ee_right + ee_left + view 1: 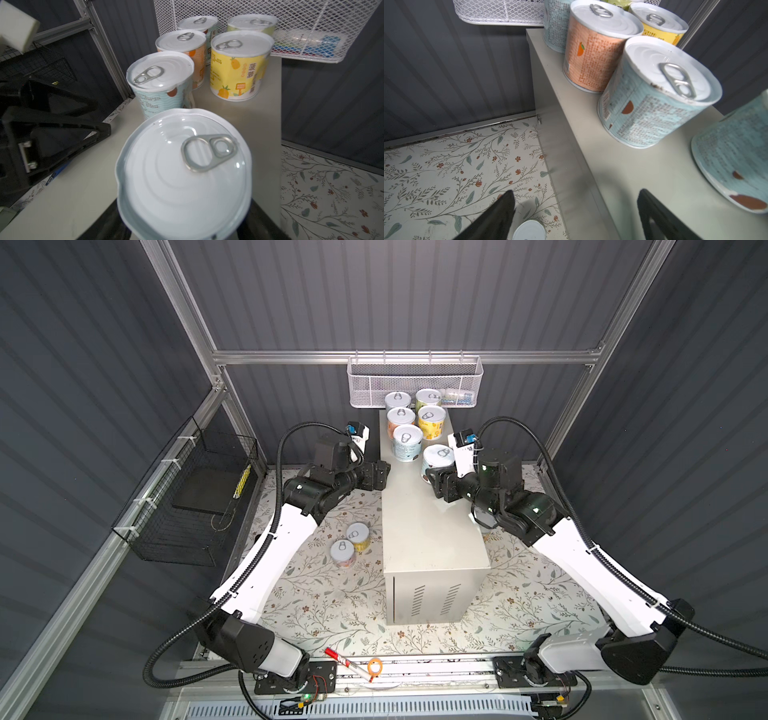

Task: Place and organize the canned foods onto the counter
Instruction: 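Slide the can with the right gripper farther along, beside the pale-teal can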

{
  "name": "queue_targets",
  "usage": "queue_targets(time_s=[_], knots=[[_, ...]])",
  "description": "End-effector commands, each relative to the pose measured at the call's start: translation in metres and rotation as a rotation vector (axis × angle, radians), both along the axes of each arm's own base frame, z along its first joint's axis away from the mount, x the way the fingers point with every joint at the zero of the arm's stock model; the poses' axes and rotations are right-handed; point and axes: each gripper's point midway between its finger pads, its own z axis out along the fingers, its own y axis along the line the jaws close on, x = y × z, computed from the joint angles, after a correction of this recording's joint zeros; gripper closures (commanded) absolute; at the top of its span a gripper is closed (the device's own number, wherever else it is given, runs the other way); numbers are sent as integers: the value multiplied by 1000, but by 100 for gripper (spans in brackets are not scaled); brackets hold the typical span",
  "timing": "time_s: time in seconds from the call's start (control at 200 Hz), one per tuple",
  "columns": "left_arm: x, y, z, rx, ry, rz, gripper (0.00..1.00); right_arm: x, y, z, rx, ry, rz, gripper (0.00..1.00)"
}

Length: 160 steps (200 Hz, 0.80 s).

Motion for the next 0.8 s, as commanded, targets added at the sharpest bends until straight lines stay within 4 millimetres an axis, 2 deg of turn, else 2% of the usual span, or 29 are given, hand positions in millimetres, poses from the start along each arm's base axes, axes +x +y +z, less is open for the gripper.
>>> queue_targets(time_s=[0.0,0.54,0.795], knots=[[5,-1,13,-15,-32,-13,7,13,-5,-10,-20,31,-24,32],[5,9,12,-19,-33,14,7,65,-10,-17,-44,42,-102,33],[4,12,9,-23,-32,22,7,76,1,-18,-30,57,-79,33]])
